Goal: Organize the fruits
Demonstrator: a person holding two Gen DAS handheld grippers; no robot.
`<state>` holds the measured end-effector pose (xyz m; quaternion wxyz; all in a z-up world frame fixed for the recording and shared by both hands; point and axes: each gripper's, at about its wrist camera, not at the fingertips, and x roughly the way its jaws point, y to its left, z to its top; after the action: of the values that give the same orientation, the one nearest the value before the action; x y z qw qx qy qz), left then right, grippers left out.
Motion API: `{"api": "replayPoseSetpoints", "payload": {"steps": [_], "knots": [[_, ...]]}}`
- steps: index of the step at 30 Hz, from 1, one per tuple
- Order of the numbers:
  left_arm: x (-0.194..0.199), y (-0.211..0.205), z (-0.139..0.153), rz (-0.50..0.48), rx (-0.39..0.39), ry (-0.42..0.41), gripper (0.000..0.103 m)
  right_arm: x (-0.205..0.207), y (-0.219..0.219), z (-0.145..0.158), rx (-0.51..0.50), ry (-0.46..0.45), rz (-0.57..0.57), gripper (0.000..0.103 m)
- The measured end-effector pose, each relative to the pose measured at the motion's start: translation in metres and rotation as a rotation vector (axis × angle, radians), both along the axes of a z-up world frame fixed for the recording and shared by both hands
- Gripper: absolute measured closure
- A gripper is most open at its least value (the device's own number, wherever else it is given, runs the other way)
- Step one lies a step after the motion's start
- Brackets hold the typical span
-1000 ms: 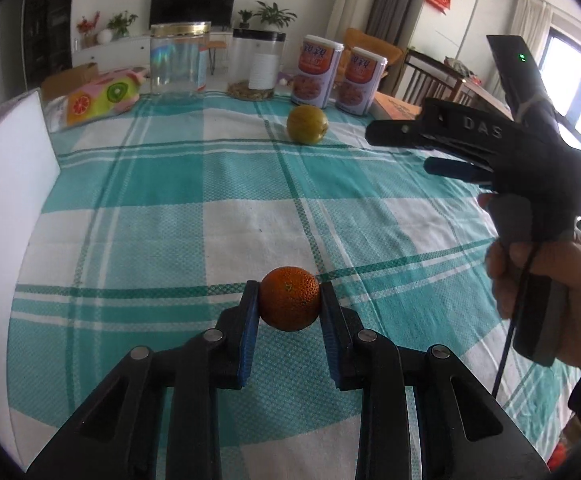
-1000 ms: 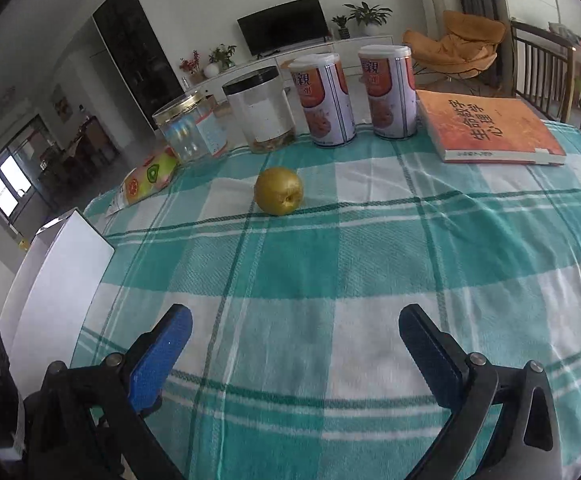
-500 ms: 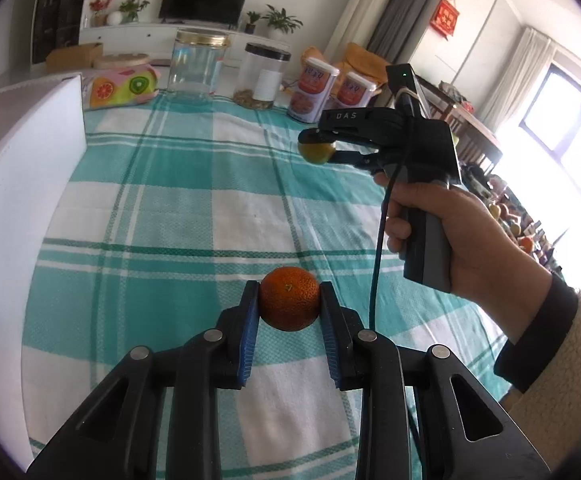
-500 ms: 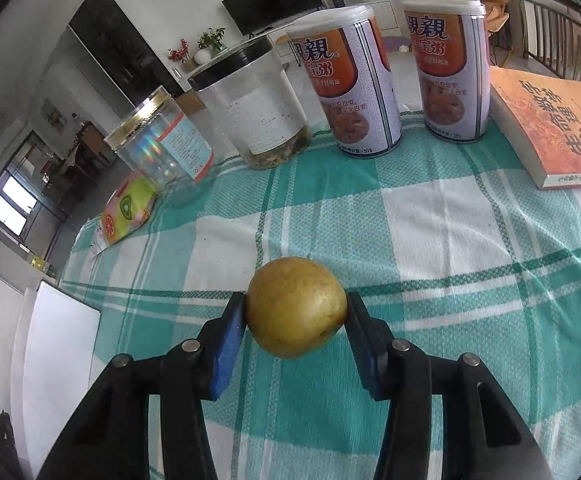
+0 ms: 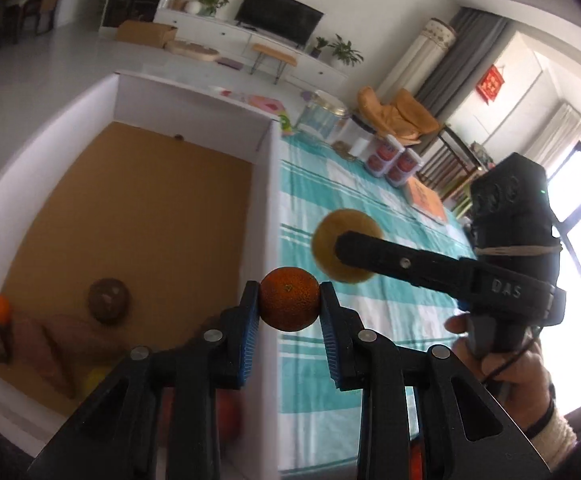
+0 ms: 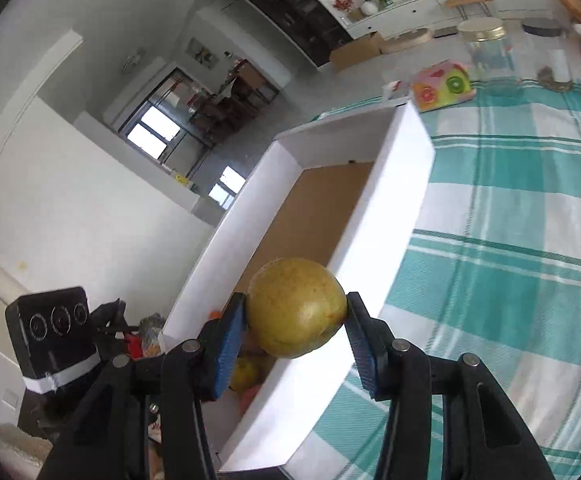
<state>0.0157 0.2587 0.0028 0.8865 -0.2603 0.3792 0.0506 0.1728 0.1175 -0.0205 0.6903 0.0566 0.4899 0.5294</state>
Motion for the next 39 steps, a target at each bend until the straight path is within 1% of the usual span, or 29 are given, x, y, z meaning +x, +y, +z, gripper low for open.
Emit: {"api": "replayPoseSetpoints", "payload": {"steps": [2, 3, 6, 8, 9, 10, 11, 12, 13, 14, 15, 16, 17, 19, 20, 23, 26, 28, 32, 35, 37, 39], "knots": [[-0.010, 0.032, -0.012, 0.090, 0.057, 0.054, 0.073, -0.028, 0.036, -0.001, -0.068, -0.057, 0.064, 0.054], [-0.013, 0.044, -0.019, 0.118, 0.084, 0.081, 0.073, -0.041, 0.052, -0.005, -0.109, -0.083, 0.092, 0.053], [-0.011, 0.065, -0.041, 0.160, 0.132, 0.165, 0.072, -0.063, 0.087, -0.024, -0.216, -0.131, 0.137, 0.053], [-0.009, 0.068, -0.052, 0.180, 0.159, 0.202, 0.065, -0.071, 0.103, -0.039, -0.284, -0.169, 0.148, 0.053], [-0.007, 0.068, -0.054, 0.178, 0.175, 0.216, 0.051, -0.071, 0.106, -0.046, -0.310, -0.177, 0.140, 0.052], [-0.008, 0.065, -0.055, 0.184, 0.195, 0.217, 0.035, -0.071, 0.106, -0.050, -0.318, -0.178, 0.126, 0.049], [-0.009, 0.062, -0.054, 0.191, 0.214, 0.213, 0.030, -0.069, 0.102, -0.051, -0.316, -0.173, 0.106, 0.034], [-0.014, 0.061, -0.052, 0.193, 0.227, 0.200, 0.030, -0.066, 0.096, -0.049, -0.303, -0.167, 0.082, 0.025], [-0.016, 0.059, -0.049, 0.192, 0.239, 0.187, 0.030, -0.066, 0.088, -0.044, -0.270, -0.166, 0.066, 0.019], [-0.019, 0.056, -0.047, 0.194, 0.253, 0.176, 0.030, -0.066, 0.081, -0.037, -0.267, -0.174, 0.046, 0.013], [-0.023, 0.052, -0.042, 0.201, 0.270, 0.159, 0.029, -0.066, 0.075, -0.027, -0.268, -0.198, 0.026, 0.011], [-0.028, 0.049, -0.036, 0.215, 0.295, 0.137, 0.027, -0.069, 0.068, -0.017, -0.265, -0.231, 0.011, 0.010], [-0.033, 0.045, -0.029, 0.238, 0.332, 0.117, 0.021, -0.073, 0.061, -0.007, -0.261, -0.268, 0.000, 0.005], [-0.039, 0.035, -0.015, 0.291, 0.414, 0.079, 0.020, -0.085, 0.049, 0.012, -0.268, -0.335, -0.030, 0.000], [-0.037, 0.032, -0.010, 0.312, 0.442, 0.077, 0.019, -0.091, 0.043, 0.020, -0.281, -0.360, -0.044, 0.000], [-0.040, 0.030, 0.002, 0.325, 0.470, 0.087, 0.019, -0.107, 0.034, 0.034, -0.306, -0.407, -0.064, 0.000], [-0.046, 0.031, 0.006, 0.353, 0.513, 0.102, 0.019, -0.123, 0.040, 0.038, -0.323, -0.411, -0.068, 0.000], [-0.048, 0.034, 0.004, 0.367, 0.525, 0.124, 0.019, -0.135, 0.043, 0.042, -0.337, -0.412, -0.070, 0.000], [-0.049, 0.039, 0.001, 0.389, 0.545, 0.184, 0.019, -0.145, 0.052, 0.037, -0.375, -0.436, -0.070, 0.000], [-0.051, 0.045, -0.002, 0.415, 0.536, 0.253, 0.019, -0.150, 0.058, 0.031, -0.402, -0.439, -0.073, 0.000], [-0.052, 0.048, -0.003, 0.412, 0.520, 0.251, 0.019, -0.151, 0.061, 0.029, -0.423, -0.435, -0.081, 0.000], [-0.054, 0.048, -0.003, 0.416, 0.528, 0.252, 0.019, -0.150, 0.063, 0.026, -0.436, -0.429, -0.090, 0.000]]}}
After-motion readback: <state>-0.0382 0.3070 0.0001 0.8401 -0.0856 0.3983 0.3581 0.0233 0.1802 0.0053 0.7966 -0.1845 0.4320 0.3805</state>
